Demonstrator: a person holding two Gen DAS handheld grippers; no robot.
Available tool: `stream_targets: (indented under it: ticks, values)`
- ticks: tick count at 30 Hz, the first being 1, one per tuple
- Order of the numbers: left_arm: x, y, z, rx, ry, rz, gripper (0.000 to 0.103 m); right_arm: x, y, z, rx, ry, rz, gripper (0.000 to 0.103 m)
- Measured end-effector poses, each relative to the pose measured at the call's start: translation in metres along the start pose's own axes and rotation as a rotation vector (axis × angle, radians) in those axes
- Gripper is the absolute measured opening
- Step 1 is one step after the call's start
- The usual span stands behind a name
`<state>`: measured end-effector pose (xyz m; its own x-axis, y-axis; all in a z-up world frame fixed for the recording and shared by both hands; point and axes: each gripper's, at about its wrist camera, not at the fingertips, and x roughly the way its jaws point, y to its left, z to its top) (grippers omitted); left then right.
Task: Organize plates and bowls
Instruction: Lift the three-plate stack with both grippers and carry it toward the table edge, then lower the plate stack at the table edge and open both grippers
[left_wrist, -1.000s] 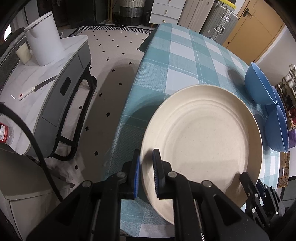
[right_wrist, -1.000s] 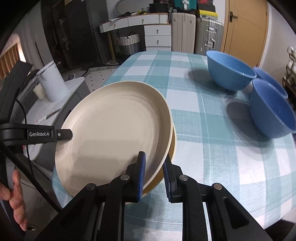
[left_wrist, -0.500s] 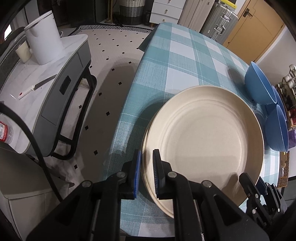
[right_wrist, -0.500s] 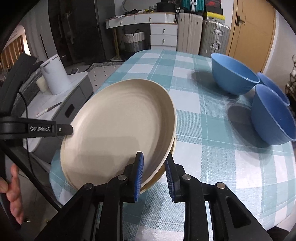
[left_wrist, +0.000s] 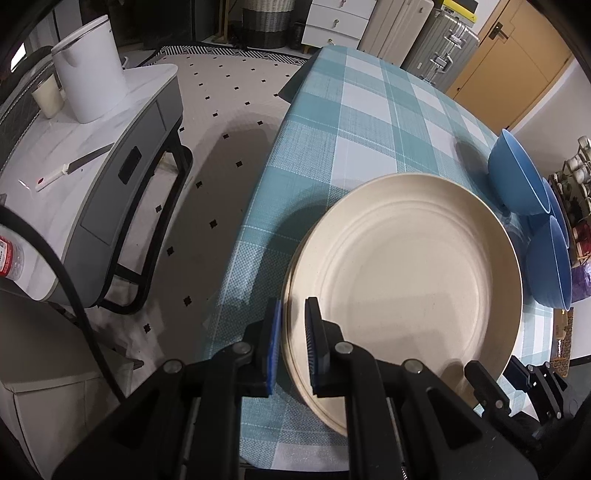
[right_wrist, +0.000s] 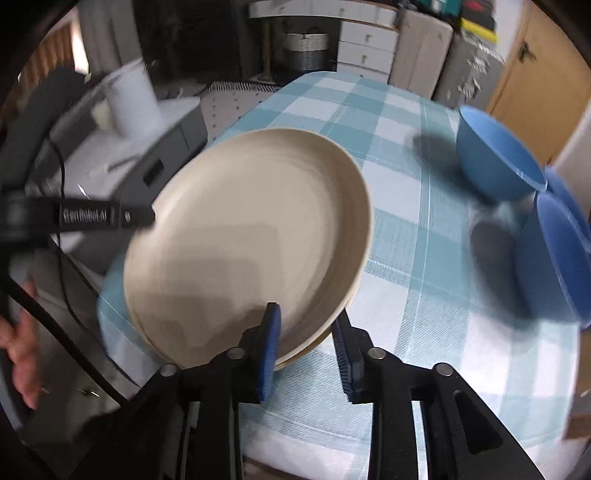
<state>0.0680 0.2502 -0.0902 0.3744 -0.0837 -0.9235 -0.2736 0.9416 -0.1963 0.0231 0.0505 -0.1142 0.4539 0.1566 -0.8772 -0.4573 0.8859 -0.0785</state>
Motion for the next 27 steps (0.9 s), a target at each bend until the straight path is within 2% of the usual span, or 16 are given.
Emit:
stream_targets:
  ticks: [10,14,23,27]
  values:
    - [-0.002,0.001,0.001,0.0,-0.004,-0.008,0.01,-0.007,-0.023,-0.003,0.034,-0.046,0.018,0.029]
    - [-0.002,0.0,0.001,-0.002,-0.005,-0.009,0.01,-0.006,-0.026,-0.001,0.036,-0.033,0.107,0.029]
    - [-0.004,0.002,0.0,-0.011,-0.009,-0.012,0.01,0.002,-0.042,0.0,0.125,-0.02,0.202,0.029]
    - [-0.009,-0.002,-0.003,0.008,-0.033,0.014,0.01,-0.006,-0.053,-0.001,0.161,-0.073,0.221,0.029]
